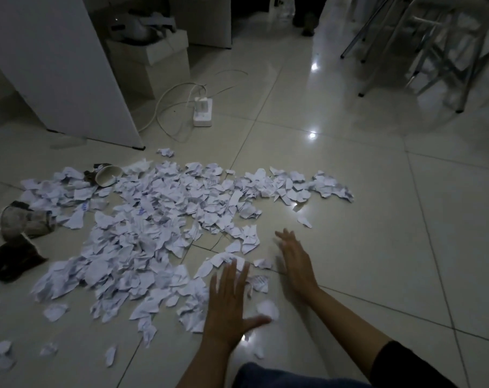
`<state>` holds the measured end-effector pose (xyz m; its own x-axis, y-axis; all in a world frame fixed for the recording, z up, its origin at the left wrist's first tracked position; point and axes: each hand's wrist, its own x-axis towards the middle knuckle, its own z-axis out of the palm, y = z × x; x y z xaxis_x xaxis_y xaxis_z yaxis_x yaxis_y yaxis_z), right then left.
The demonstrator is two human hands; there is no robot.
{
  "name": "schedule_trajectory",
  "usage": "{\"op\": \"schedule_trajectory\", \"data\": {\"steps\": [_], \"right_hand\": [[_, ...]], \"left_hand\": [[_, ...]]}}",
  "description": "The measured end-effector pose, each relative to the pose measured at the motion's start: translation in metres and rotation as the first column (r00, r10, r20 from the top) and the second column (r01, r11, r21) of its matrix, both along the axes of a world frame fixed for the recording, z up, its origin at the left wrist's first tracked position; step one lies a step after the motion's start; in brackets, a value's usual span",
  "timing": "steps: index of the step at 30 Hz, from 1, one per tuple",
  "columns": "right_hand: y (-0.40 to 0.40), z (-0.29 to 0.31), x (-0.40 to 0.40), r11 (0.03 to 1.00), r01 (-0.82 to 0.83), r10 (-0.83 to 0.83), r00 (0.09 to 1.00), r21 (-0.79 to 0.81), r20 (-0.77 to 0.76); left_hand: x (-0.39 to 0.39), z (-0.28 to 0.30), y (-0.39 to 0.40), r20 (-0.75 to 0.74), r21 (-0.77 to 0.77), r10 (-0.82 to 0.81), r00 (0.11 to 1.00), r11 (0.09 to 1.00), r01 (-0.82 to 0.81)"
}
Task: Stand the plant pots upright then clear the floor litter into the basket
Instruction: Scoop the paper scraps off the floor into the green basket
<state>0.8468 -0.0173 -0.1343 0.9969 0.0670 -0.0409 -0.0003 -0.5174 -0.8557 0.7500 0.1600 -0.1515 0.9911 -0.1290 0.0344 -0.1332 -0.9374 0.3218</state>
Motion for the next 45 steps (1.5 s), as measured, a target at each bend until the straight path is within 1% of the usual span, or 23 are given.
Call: {"op": "schedule_trajectory", "data": {"steps": [5, 8, 10, 13, 18, 20, 22, 23, 25, 27, 29, 31, 33, 34, 36, 37, 38, 39, 40, 41, 42, 44, 45], "right_hand": [[-0.053, -0.001, 0.069, 0.971, 0.216, -0.210, 0.975, -0.100, 0.064], [-0.080, 0.002, 0.119, 0.912, 0.333, -0.316, 0.942, -0.237, 0.109], [-0.094, 0.003, 0.150, 0.856, 0.383, -0.373, 0.923, -0.349, 0.097], [-0.106, 0.005, 0.189, 0.810, 0.362, -0.395, 0.918, -0.461, 0.025], [-0.111, 0.006, 0.242, 0.838, 0.316, -0.397, 0.912, -0.446, -0.100], [-0.110, 0.002, 0.260, 0.827, 0.284, -0.397, 0.906, -0.485, -0.146], [-0.110, -0.007, 0.271, 0.798, 0.209, -0.350, 0.924, -0.565, -0.152], [-0.107, -0.012, 0.273, 0.798, 0.189, -0.310, 0.943, -0.572, -0.121], [-0.095, -0.021, 0.270, 0.846, 0.202, -0.236, 0.972, -0.494, -0.007], [-0.073, -0.028, 0.257, 0.890, 0.187, -0.173, 0.982, -0.415, 0.073], [-0.046, -0.032, 0.239, 0.923, 0.129, -0.096, 0.990, -0.362, 0.106], [-0.022, -0.031, 0.218, 0.961, 0.043, -0.010, 0.993, -0.273, 0.121], [0.001, -0.024, 0.195, 0.984, -0.037, 0.064, 0.987, -0.175, 0.149], [0.009, -0.022, 0.187, 0.988, -0.051, 0.077, 0.981, -0.147, 0.178], [0.020, -0.015, 0.179, 0.985, 0.021, 0.032, 0.954, -0.172, 0.299], [0.023, -0.009, 0.181, 0.979, 0.083, -0.008, 0.929, -0.185, 0.370], [0.026, -0.004, 0.186, 0.979, 0.109, -0.033, 0.917, -0.172, 0.398], [0.030, 0.000, 0.192, 0.986, 0.088, -0.030, 0.930, -0.143, 0.367], [0.035, 0.003, 0.198, 0.994, 0.023, 0.010, 0.953, -0.107, 0.301], [0.041, 0.002, 0.201, 0.994, -0.061, 0.081, 0.971, -0.091, 0.227], [0.048, -0.002, 0.201, 0.983, -0.145, 0.162, 0.972, -0.109, 0.169], [0.060, -0.012, 0.188, 0.948, -0.271, 0.292, 0.950, -0.169, 0.111], [0.064, -0.017, 0.176, 0.938, -0.304, 0.324, 0.940, -0.168, 0.108]], "left_hand": [[0.045, 0.006, 0.006, 0.029, -0.168, 0.182, 0.983, 0.970, -0.175], [0.077, 0.013, 0.006, 0.052, -0.291, 0.260, 0.964, 0.927, -0.235], [0.099, 0.014, 0.008, 0.066, -0.337, 0.281, 0.957, 0.909, -0.244], [0.127, 0.013, 0.015, 0.086, -0.371, 0.297, 0.951, 0.895, -0.246], [0.159, 0.018, 0.033, 0.114, -0.415, 0.363, 0.925, 0.863, -0.288], [0.167, 0.019, 0.044, 0.106, -0.434, 0.396, 0.912, 0.844, -0.316], [0.171, 0.020, 0.057, 0.104, -0.452, 0.413, 0.905, 0.830, -0.327], [0.172, 0.019, 0.064, 0.110, -0.455, 0.421, 0.900, 0.827, -0.331], [0.174, 0.017, 0.075, 0.113, -0.452, 0.453, 0.884, 0.816, -0.361], [0.175, 0.014, 0.084, 0.111, -0.452, 0.486, 0.867, 0.801, -0.392], [0.175, 0.011, 0.091, 0.110, -0.446, 0.506, 0.856, 0.795, -0.412], [0.175, 0.010, 0.097, 0.127, -0.422, 0.516, 0.847, 0.801, -0.424], [0.175, 0.012, 0.103, 0.159, -0.383, 0.538, 0.827, 0.806, -0.451], [0.176, 0.012, 0.106, 0.186, -0.360, 0.552, 0.813, 0.808, -0.466], [0.176, 0.014, 0.111, 0.242, -0.301, 0.588, 0.772, 0.801, -0.517], [0.177, 0.014, 0.114, 0.243, -0.273, 0.616, 0.750, 0.785, -0.556], [0.176, 0.013, 0.114, 0.205, -0.254, 0.649, 0.733, 0.758, -0.601], [0.175, 0.011, 0.114, 0.130, -0.242, 0.677, 0.725, 0.731, -0.639], [0.173, 0.009, 0.112, 0.054, -0.238, 0.688, 0.724, 0.713, -0.660], [0.171, 0.008, 0.109, -0.006, -0.244, 0.681, 0.732, 0.709, -0.662], [0.168, 0.006, 0.106, -0.049, -0.255, 0.662, 0.748, 0.715, -0.650], [0.161, 0.003, 0.099, -0.090, -0.276, 0.606, 0.790, 0.747, -0.605], [0.157, 0.003, 0.096, -0.087, -0.280, 0.578, 0.811, 0.767, -0.577]]}}
